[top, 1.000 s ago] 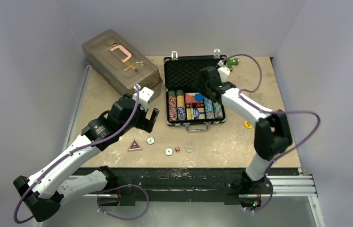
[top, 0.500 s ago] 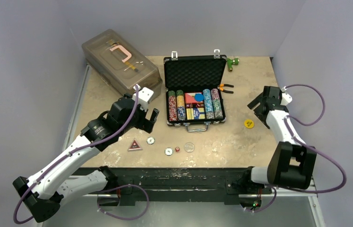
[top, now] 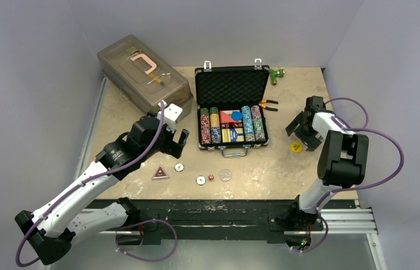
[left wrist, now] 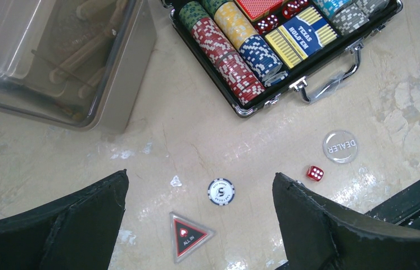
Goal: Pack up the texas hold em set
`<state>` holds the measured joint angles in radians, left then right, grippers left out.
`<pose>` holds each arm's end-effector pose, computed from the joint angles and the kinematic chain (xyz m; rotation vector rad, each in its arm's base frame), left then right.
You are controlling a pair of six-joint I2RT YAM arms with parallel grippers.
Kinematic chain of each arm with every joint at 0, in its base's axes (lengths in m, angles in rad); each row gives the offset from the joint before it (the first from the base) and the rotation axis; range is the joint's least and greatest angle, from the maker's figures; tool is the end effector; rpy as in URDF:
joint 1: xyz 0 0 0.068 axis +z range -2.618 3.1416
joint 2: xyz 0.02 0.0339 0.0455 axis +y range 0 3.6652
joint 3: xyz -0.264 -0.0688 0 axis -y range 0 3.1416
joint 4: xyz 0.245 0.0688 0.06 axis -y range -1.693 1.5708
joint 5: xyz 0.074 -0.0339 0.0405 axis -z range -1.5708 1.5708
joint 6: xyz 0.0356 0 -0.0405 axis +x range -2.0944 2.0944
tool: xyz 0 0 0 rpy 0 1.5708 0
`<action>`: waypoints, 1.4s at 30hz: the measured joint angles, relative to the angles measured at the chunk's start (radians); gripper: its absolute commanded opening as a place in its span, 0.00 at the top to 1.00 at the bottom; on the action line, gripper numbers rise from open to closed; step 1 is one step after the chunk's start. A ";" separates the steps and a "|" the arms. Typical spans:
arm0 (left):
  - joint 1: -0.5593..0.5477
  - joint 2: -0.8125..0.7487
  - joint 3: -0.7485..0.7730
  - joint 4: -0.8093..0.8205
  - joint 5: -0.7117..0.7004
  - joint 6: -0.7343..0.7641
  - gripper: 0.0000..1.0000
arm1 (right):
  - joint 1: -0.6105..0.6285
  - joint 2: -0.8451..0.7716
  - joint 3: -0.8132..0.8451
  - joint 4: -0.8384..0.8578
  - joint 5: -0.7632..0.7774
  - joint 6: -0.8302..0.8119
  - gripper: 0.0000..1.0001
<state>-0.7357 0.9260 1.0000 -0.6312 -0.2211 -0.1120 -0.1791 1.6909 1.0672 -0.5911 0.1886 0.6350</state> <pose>0.1487 -0.1241 0.3449 0.5263 2.0584 -0.2696 0.3172 -0.0642 0.1791 1.1316 2.5066 -0.1416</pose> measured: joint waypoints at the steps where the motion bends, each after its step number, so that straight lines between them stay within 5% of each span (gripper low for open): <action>1: 0.000 0.000 0.000 0.000 0.000 0.000 0.05 | 0.002 0.005 0.000 0.000 0.000 0.000 0.02; 21: 0.000 0.000 0.000 -0.001 -0.018 0.000 0.05 | 0.030 0.055 -0.013 0.042 0.026 -0.003 0.35; 42: 0.000 0.000 0.000 -0.006 -0.018 0.000 0.05 | 0.029 -0.029 -0.116 0.130 0.000 -0.008 0.42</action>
<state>-0.7357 0.9264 1.0000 -0.6376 -0.2394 -0.1120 -0.1505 1.6623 0.9512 -0.4606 0.1883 0.6266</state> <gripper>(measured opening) 0.955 0.592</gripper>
